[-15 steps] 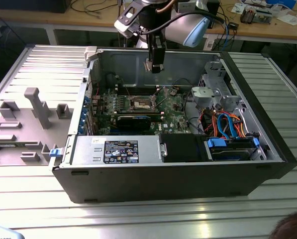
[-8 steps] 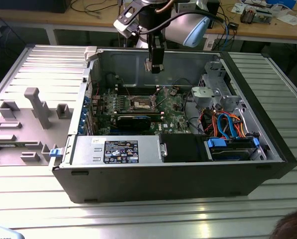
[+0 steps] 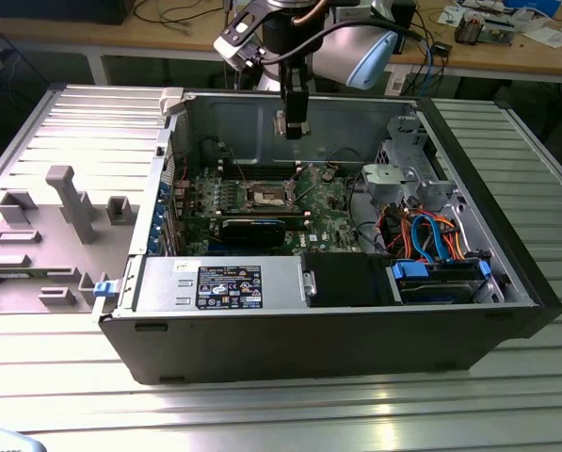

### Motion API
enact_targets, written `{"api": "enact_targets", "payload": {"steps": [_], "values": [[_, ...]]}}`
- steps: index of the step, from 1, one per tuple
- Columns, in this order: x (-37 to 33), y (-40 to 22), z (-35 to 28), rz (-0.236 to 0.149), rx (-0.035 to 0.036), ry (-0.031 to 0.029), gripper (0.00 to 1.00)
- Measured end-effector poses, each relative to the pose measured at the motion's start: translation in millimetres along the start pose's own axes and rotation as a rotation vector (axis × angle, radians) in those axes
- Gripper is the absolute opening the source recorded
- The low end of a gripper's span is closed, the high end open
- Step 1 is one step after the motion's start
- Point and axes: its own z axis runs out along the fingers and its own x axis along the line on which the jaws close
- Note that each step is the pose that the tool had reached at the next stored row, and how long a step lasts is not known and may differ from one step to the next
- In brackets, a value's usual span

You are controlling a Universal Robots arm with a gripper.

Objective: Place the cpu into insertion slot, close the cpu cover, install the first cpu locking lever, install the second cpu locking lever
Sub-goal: 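Place the cpu into insertion slot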

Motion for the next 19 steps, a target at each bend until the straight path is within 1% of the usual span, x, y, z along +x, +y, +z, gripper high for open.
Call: {"api": "enact_targets", "payload": {"steps": [2, 3, 4, 5, 7, 19], "values": [[0.0, 0.0, 0.1, 0.000, 0.0014, -0.0001, 0.54], [0.1, -0.1, 0.4, 0.000, 0.0102, 0.0002, 0.54], [0.1, 0.0, 0.7, 0.001, 0.0241, 0.0002, 0.54], [0.0, -0.6, 1.1, 0.001, 0.0415, 0.0001, 0.54], [-0.1, -2.0, 4.7, 0.001, 0.0416, 0.0001, 0.54], [-0.1, -3.8, 10.1, 0.001, 0.0416, 0.0000, 0.54]]}}
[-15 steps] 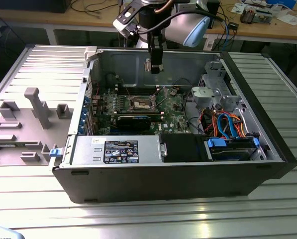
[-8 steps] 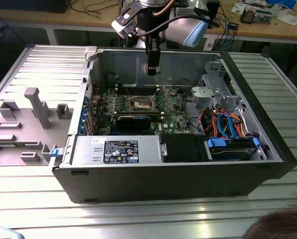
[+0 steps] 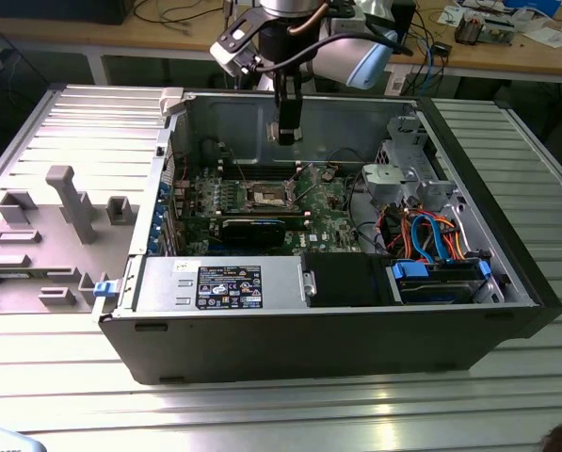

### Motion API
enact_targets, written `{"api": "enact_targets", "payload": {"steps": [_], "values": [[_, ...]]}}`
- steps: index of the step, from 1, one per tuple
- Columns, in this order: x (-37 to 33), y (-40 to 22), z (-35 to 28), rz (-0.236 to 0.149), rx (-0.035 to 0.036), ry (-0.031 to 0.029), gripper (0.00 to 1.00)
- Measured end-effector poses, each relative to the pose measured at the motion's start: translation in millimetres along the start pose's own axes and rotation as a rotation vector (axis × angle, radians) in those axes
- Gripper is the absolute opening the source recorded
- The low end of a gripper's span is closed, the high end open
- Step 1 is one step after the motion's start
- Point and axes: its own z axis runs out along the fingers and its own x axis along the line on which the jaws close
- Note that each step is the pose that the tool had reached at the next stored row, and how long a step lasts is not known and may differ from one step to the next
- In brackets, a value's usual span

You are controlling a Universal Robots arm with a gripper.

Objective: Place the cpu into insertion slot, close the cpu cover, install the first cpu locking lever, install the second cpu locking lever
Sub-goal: 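Place the cpu into insertion slot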

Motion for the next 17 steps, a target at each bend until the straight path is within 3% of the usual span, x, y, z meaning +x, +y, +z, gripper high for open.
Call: {"api": "enact_targets", "payload": {"steps": [17], "values": [[0.0, -1.0, 4.7, 0.000, 0.0000, 0.0000, 0.54]]}}
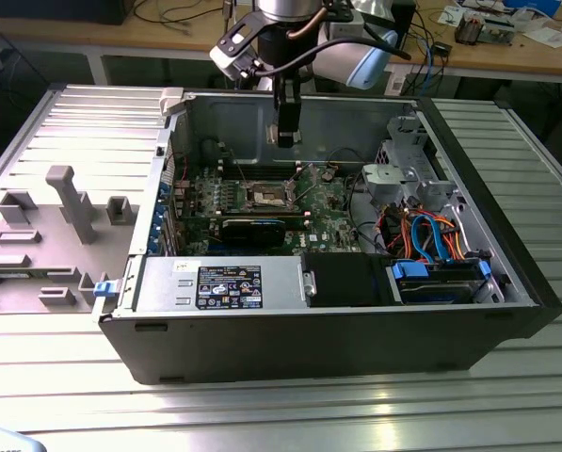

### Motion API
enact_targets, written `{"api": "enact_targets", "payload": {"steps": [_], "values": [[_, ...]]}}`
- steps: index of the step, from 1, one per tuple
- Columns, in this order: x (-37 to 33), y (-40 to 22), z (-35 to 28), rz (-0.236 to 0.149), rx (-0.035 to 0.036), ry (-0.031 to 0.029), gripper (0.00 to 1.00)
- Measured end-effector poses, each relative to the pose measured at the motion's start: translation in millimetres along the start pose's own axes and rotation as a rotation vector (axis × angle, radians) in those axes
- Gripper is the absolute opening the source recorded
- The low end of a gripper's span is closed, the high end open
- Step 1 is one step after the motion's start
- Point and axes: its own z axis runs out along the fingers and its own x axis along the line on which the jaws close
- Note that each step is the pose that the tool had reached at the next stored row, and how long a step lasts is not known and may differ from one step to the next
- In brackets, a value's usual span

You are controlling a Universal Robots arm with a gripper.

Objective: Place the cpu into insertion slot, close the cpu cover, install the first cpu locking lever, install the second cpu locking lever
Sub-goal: 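Place the cpu into insertion slot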

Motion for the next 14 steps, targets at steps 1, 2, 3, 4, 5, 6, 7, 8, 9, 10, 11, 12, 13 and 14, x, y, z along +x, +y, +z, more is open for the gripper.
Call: {"api": "enact_targets", "payload": {"steps": [1, 2, 3, 4, 5, 6, 7, 8, 9, 10, 11, 12, 13, 14], "values": [[0.0, 0.0, 0.2, 0.000, 0.0000, 0.0000, 0.54], [0.1, 0.0, 0.4, 0.000, 0.0000, 0.0000, 0.54], [0.1, 0.0, 0.6, 0.000, 0.0000, 0.0000, 0.54], [0.1, -0.1, 1.0, 0.000, -0.0001, 0.0000, 0.54], [0.1, -0.1, 1.2, 0.000, -0.0001, 0.0001, 0.54], [0.1, -0.1, 1.3, 0.000, 0.0000, 0.0000, 0.54], [0.1, -0.1, 1.5, 0.000, 0.0000, 0.0000, 0.54], [0.1, -0.1, 1.6, 0.000, 0.0000, 0.0000, 0.54], [0.1, -0.1, 1.8, 0.000, 0.0000, 0.0000, 0.54], [0.1, -0.1, 2.1, 0.000, 0.0000, 0.0000, 0.54], [0.1, -0.1, 2.2, 0.000, 0.0000, 0.0000, 0.54], [0.1, -0.1, 2.4, 0.000, 0.0000, 0.0000, 0.54], [0.1, -0.1, 2.6, 0.000, 0.0000, 0.0000, 0.54], [0.1, -0.1, 2.7, 0.000, -0.0001, 0.0000, 0.54]]}}
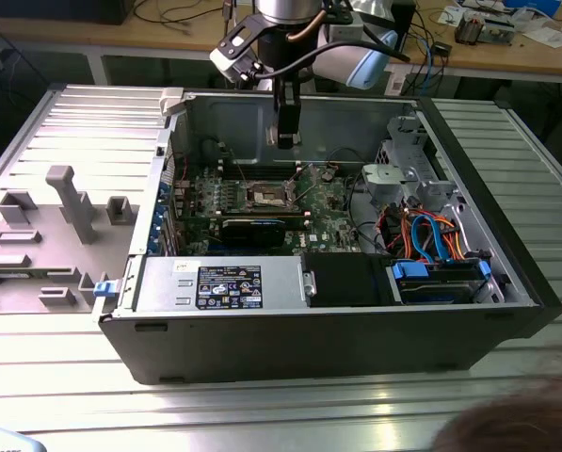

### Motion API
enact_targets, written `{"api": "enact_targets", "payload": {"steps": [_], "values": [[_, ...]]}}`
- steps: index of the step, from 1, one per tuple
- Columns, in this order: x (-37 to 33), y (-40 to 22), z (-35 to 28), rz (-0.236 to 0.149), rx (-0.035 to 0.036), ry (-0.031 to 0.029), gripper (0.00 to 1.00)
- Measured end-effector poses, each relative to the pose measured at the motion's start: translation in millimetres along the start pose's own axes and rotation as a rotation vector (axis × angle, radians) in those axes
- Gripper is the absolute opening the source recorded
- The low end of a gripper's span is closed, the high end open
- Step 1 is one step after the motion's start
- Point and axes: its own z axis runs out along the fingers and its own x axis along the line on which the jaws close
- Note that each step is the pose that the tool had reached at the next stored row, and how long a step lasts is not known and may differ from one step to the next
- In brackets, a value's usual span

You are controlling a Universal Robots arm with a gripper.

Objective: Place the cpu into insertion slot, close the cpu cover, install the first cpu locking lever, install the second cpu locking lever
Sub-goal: 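Place the cpu into insertion slot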

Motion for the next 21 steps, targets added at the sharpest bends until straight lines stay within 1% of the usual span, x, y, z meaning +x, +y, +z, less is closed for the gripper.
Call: {"api": "enact_targets", "payload": {"steps": [2, 6, 8, 12, 14, 21], "values": [[-0.1, -0.2, 3.7, 0.000, 0.0000, 0.0000, 0.54], [-0.1, -0.2, 4.2, 0.000, 0.0000, 0.0000, 0.54], [-0.1, -0.7, 7.4, 0.000, 0.0000, 0.0000, 0.54], [-0.1, -0.7, 7.7, 0.000, 0.0000, 0.0000, 0.54], [-0.2, -0.9, 10.6, 0.000, 0.0000, 0.0001, 0.54], [-0.2, -1.0, 11.7, 0.000, 0.0000, 0.0000, 0.54]]}}
